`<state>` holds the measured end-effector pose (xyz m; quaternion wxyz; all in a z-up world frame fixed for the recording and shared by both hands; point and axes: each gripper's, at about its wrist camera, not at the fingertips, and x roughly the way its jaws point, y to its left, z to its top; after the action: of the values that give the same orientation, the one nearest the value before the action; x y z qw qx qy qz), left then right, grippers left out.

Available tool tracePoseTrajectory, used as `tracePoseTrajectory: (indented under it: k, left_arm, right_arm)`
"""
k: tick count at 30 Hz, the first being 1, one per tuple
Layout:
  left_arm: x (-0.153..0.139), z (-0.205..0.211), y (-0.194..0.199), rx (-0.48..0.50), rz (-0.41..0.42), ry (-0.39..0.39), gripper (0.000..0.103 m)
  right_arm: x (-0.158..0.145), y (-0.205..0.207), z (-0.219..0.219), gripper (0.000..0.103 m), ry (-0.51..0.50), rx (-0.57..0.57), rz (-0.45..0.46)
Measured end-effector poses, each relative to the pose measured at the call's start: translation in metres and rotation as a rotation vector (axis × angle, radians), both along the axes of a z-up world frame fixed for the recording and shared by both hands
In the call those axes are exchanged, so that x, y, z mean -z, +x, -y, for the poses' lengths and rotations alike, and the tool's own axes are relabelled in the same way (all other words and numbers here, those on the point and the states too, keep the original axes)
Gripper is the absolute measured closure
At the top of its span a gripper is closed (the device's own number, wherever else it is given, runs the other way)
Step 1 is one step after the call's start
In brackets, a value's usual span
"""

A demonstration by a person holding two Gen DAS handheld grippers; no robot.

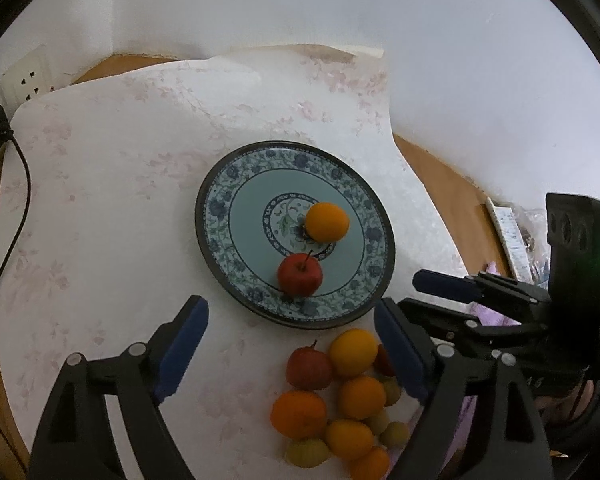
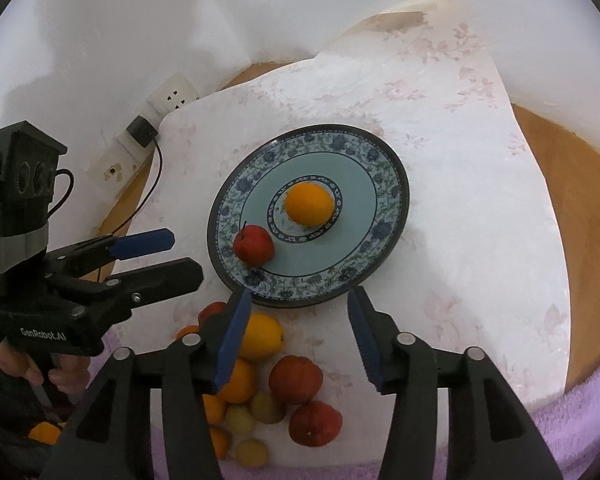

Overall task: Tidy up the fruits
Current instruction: 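Open the left gripper releasing the apple while the right gripper releases the orange on the plate, then withdraw both open grippers from the plate back to the fruit pile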

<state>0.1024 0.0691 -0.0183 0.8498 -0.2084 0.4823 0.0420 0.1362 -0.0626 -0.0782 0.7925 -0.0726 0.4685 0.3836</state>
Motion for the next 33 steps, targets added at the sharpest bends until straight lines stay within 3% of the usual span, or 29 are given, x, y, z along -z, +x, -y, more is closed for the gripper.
tracePoseTrajectory:
  k: [7, 28, 33]
  left_arm:
    - [0.001, 0.006, -0.01, 0.006, 0.0, 0.004, 0.014]
    - [0.026, 0.008, -0.041, -0.02, -0.053, -0.002, 0.014]
    - [0.036, 0.005, -0.044, -0.025, -0.065, -0.041, 0.011]
  right_arm:
    - [-0.002, -0.009, 0.014, 0.039, 0.017, 0.033, 0.01]
    - [0.014, -0.028, 0.046, 0.038, -0.019, 0.103, 0.006]
    - [0.019, -0.032, 0.047, 0.038, -0.029, 0.11, -0.001]
